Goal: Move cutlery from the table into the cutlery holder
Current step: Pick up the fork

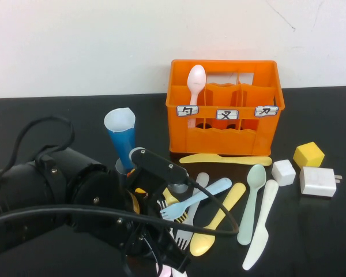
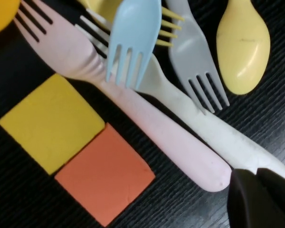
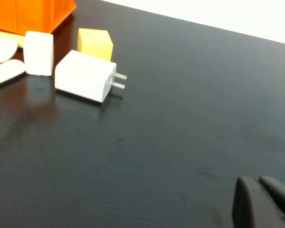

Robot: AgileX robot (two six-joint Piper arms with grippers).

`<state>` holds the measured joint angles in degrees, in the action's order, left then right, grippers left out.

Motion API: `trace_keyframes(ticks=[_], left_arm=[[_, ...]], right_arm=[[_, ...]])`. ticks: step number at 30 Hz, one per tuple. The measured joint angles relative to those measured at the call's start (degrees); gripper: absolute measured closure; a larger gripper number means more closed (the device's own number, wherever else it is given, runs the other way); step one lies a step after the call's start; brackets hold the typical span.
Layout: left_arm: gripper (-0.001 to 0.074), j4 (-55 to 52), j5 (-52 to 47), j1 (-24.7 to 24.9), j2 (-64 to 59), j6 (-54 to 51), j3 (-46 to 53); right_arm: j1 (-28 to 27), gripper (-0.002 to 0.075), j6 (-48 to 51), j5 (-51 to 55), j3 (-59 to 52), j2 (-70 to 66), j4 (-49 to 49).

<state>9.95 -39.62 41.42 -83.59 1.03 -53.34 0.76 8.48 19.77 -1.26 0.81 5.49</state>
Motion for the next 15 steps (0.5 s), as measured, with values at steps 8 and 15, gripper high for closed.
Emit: trace_keyframes(ticks=[8,15], left_arm=[[0.0699,1.1,0.86,-3.07,0.0,-0.22,0.0],[0.0512,7.93,5.61,-5.8,-1.21,0.93,0.09]], right_arm=[[0.0,0.0729,0.0,0.0,0.0,0.0,0.0],[0.0,0.0729,0.0,0.0,0.0,0.0,0.0]])
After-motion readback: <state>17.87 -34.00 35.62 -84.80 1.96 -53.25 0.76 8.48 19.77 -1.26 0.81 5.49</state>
